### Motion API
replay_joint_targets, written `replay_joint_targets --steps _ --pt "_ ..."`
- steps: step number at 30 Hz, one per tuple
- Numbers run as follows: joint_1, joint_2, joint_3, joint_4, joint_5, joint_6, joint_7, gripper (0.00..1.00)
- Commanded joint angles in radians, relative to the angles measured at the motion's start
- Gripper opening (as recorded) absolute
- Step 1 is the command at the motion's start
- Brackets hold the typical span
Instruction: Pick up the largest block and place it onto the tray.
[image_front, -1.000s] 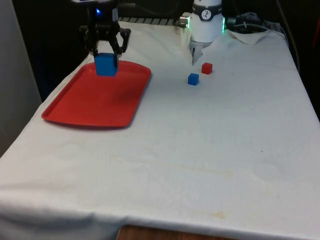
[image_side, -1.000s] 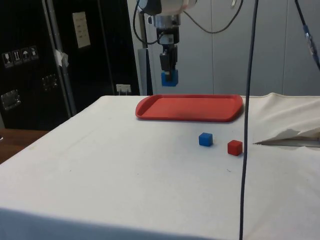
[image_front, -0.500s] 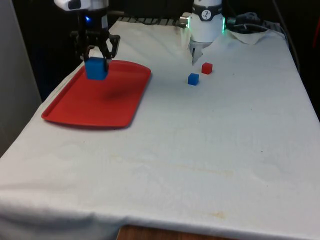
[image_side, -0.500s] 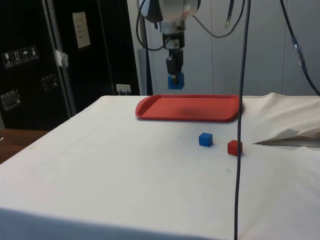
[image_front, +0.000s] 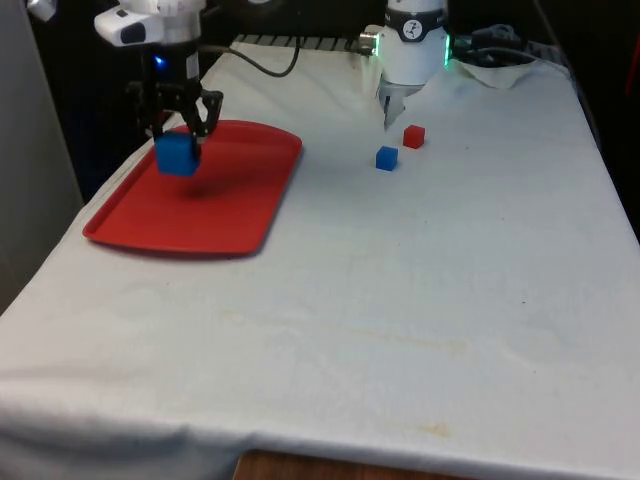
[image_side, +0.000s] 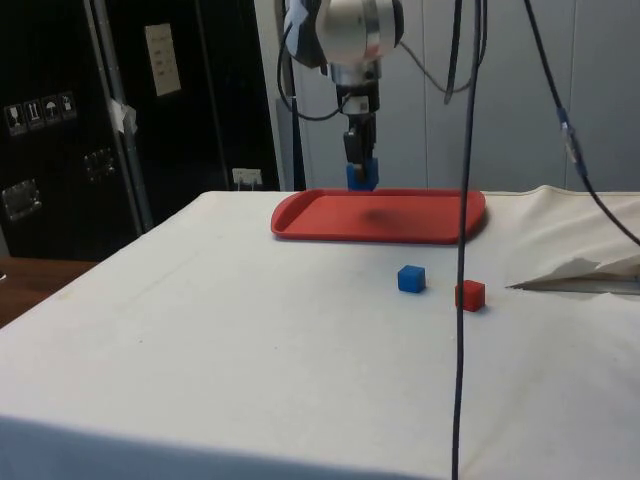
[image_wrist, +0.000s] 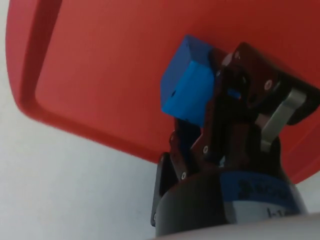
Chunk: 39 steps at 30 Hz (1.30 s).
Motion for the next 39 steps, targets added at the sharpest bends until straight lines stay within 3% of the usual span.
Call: replay_joint_targets --steps 1,3,4,5,12,13,14,21,29,30,31,32,39 --pt "-0.019 0.009 0.012 0.012 0.010 -0.003 -0.011 0.01" --pt "-0.023 0.039 0.011 0.018 0.050 -0.005 -0.034 0.01" --pt "-0.009 0.042 0.000 0.010 0.055 -0.002 -0.034 0.01" --pt "-0.023 0.047 0.010 0.020 0.062 -0.006 -0.040 0.01" --pt "-0.019 0.097 0.010 0.025 0.134 -0.012 -0.072 0.01" --pt "-0.010 0.094 0.001 0.019 0.127 -0.016 -0.066 0.01" --pt "-0.018 0.102 0.010 0.024 0.141 -0.012 -0.075 0.01" --pt "-0.007 0.119 0.002 0.020 0.155 -0.016 -0.076 0.01" --pt "-0.014 0.126 0.014 0.026 0.172 -0.024 -0.080 0.01" --pt "-0.014 0.127 0.015 0.027 0.176 -0.026 -0.081 0.01" --pt "-0.006 0.126 0.008 0.020 0.171 -0.027 -0.077 0.01" --pt "-0.014 0.129 0.016 0.027 0.179 -0.027 -0.082 0.01" --pt "-0.008 0.133 0.012 0.023 0.188 -0.033 -0.083 0.01"
